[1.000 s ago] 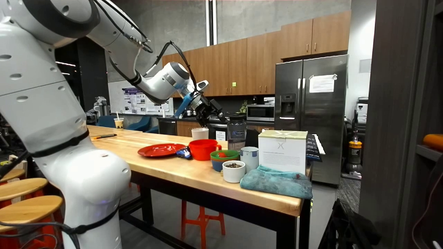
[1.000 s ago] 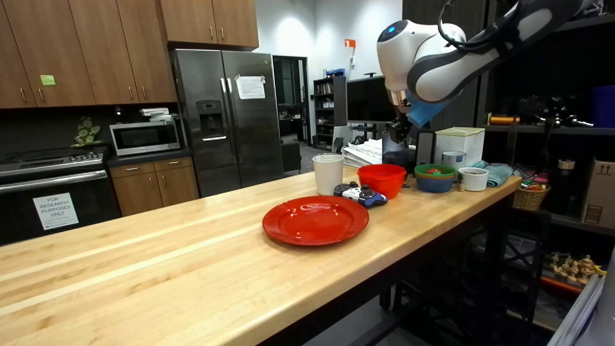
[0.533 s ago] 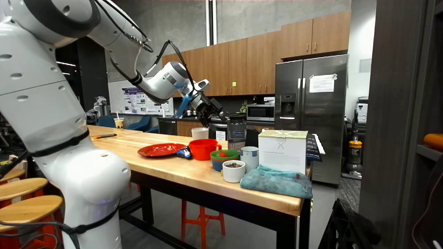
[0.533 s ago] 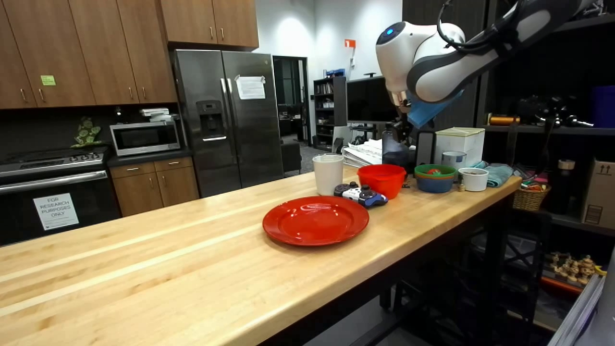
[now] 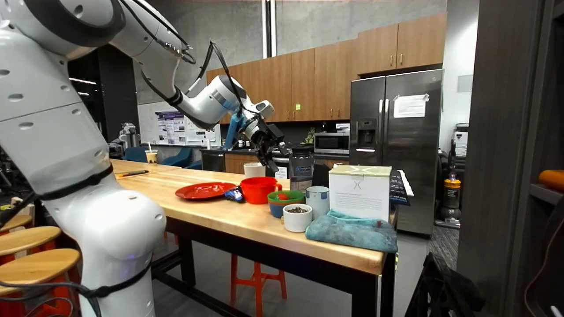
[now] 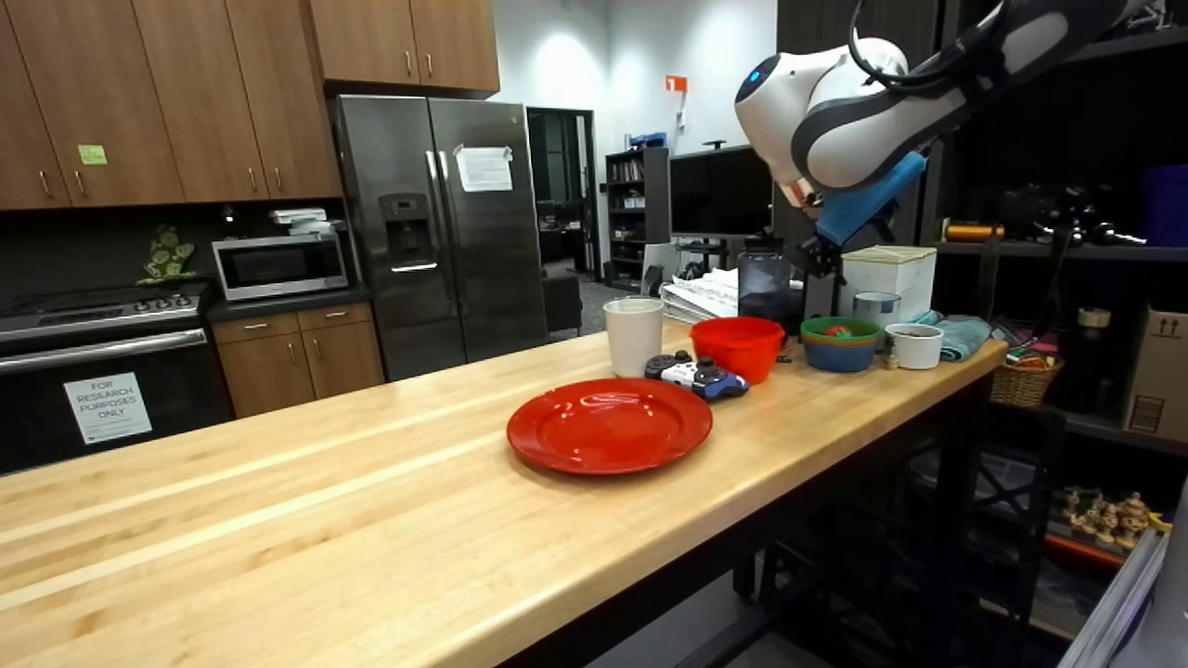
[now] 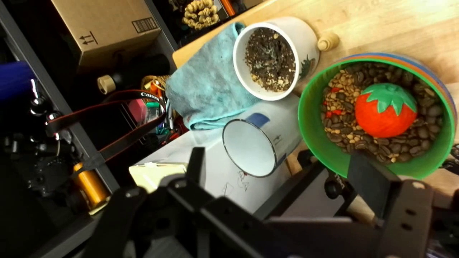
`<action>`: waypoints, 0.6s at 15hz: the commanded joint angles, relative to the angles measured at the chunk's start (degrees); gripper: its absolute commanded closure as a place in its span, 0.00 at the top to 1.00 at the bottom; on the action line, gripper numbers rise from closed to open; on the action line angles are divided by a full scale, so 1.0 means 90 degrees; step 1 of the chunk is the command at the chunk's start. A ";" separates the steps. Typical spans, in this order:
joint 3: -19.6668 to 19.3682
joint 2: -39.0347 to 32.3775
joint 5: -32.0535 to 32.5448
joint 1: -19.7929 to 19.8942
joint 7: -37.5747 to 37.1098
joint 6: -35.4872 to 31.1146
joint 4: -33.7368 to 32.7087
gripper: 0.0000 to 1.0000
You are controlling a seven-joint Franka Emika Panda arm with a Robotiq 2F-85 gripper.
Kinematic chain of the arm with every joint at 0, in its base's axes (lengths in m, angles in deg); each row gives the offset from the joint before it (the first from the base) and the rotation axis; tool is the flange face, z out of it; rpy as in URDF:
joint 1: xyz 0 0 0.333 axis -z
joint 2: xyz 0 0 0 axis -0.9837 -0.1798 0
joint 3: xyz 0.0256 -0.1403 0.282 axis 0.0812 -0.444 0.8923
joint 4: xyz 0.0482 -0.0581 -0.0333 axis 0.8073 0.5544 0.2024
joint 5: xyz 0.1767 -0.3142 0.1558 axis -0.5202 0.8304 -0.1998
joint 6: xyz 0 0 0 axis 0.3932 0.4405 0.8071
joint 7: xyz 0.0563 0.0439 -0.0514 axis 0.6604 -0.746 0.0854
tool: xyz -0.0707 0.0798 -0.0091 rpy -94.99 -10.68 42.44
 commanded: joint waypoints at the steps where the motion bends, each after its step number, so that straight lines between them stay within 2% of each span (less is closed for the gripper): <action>1: -0.0048 -0.0043 -0.0429 -0.0088 -0.0312 0.0259 -0.0081 1.00; 5: 0.0002 -0.0084 -0.0961 -0.0111 -0.0907 0.0037 0.0020 1.00; 9: 0.0000 -0.0109 -0.0750 -0.0045 -0.1359 -0.0196 0.0099 1.00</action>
